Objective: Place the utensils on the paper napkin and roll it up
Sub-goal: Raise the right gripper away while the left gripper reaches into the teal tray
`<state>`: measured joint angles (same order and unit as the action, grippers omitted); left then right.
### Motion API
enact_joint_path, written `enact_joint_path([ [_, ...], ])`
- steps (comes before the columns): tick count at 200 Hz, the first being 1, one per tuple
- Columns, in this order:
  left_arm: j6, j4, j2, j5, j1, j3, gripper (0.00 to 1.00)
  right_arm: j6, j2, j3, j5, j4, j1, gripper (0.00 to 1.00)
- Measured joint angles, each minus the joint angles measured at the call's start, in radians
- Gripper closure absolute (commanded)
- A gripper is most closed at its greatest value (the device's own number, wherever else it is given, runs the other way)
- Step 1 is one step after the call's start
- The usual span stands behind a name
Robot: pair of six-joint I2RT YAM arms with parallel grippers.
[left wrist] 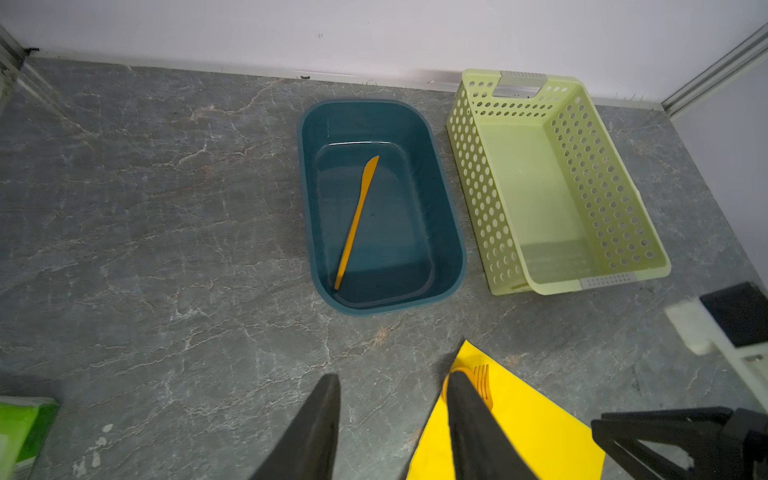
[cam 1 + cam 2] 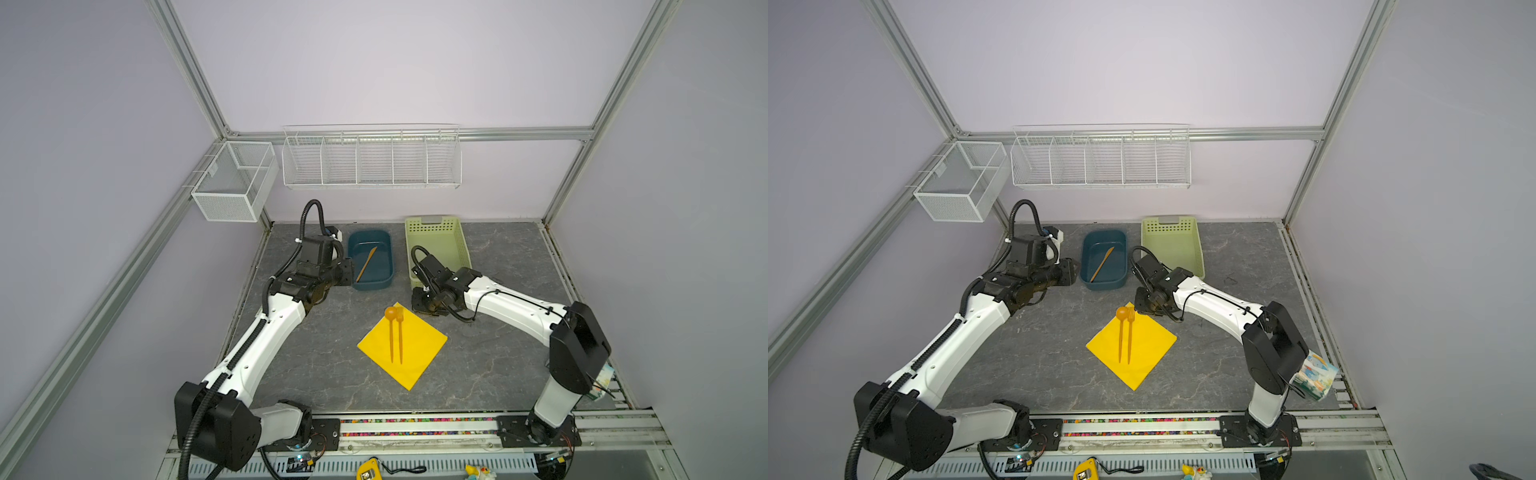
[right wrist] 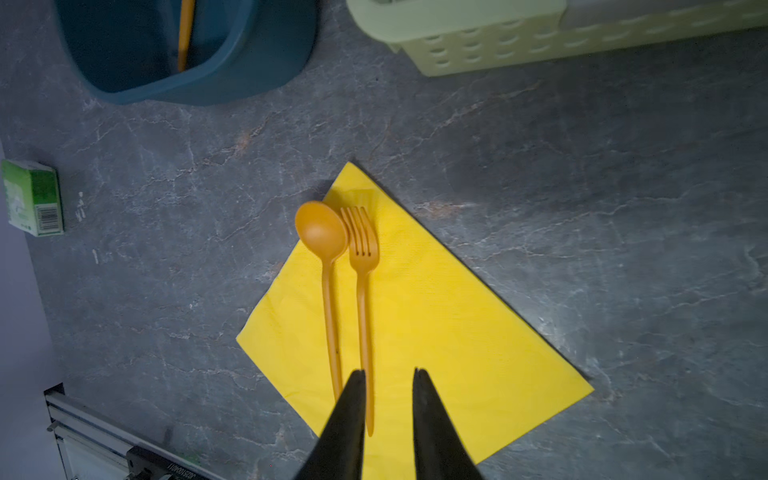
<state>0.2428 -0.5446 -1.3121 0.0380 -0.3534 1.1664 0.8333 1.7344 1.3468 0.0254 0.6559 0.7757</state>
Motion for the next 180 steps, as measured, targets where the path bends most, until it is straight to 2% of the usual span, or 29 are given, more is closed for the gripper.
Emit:
enact_joint_path([
  [86,0.033,-0.119,-0.399,0.008,-0.016,0.313,0.58,-0.072,-0.161,-0.131,-0.043,-0.015,-0.153,0.76],
  [122,-0.012,-0.203,-0.588,-0.005,-0.029,0.513,0.61,-0.092,-0.201,-0.162,-0.066,-0.019,-0.206,0.77],
  [149,-0.054,-0.287,-0.742,-0.029,-0.035,0.678,0.68,-0.101,-0.225,-0.179,-0.079,-0.023,-0.234,0.77],
  [180,-0.095,-0.365,-0.880,-0.058,-0.033,0.803,0.68,-0.102,-0.229,-0.188,-0.093,-0.030,-0.253,0.77],
])
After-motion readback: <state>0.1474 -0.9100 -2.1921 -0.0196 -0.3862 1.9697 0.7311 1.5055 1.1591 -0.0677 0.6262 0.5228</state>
